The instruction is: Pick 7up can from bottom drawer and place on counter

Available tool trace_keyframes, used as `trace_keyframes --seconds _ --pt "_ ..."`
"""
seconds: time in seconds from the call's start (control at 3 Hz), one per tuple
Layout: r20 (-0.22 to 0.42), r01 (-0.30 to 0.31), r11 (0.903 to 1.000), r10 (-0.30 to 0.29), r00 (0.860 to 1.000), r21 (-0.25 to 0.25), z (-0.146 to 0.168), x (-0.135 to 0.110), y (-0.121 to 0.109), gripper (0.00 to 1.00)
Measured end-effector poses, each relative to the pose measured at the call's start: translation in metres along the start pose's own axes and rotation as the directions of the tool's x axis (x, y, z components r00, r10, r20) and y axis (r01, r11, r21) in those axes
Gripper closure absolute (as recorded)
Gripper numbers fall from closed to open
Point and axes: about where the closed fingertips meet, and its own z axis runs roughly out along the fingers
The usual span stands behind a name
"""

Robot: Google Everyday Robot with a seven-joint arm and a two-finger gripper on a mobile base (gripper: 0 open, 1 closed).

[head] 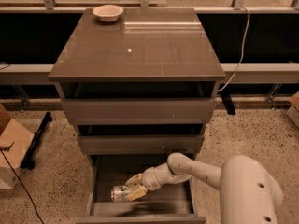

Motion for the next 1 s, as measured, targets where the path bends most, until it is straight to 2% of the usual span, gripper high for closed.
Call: trace_keyframes --seconds 0.33,0.67,1.0 --pt "0.023 0.085 0.9964 -0.085 0.996 0.011 -0.045 -0.030 0.041 1.00" --pt "0.003 0.194 0.9795 -0.194 0.981 0.055 -0.099 -0.068 0.093 1.00" --pt "-0.037 0.273 0.9591 -0.271 0.962 0.075 -0.132 -0.097 0.114 1.00"
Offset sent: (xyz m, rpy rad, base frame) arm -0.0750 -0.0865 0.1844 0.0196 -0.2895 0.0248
